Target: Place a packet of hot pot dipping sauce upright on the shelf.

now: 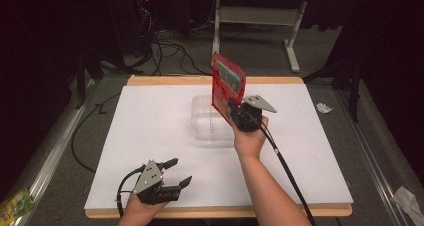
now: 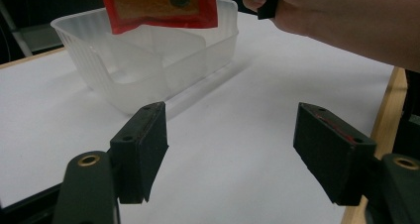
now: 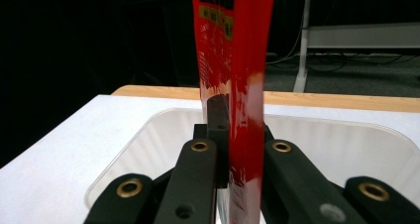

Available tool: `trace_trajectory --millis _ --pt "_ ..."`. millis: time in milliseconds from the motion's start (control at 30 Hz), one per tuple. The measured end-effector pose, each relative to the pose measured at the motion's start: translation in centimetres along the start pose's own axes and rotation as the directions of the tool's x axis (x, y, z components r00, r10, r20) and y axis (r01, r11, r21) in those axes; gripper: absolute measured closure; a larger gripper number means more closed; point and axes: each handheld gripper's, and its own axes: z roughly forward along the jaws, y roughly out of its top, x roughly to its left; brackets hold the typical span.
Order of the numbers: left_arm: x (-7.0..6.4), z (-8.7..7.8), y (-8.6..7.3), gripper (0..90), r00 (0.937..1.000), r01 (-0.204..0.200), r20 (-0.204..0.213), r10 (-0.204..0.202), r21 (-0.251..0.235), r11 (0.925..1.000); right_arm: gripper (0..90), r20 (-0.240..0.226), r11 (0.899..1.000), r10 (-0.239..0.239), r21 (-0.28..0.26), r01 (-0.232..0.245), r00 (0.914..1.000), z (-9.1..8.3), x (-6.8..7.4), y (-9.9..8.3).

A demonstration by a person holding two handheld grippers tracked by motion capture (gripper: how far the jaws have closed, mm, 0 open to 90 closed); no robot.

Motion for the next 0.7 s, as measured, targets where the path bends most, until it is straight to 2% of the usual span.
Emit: trace_trajectory --millis 267,700 --pt "0.0 0.0 0.0 29.8 1.0 0.002 0.006 -0.002 -0.002 1.0 88.5 0.034 1.0 0.013 -0.004 -0.013 0.9993 0.8 0.3 0.0" --pt "-0.1 -0.1 0.1 29.8 1.0 0.001 0.009 0.0 -0.006 1.0 88.5 0.052 0.999 0.027 0.022 -0.029 0.9983 1.8 0.9 -0.7"
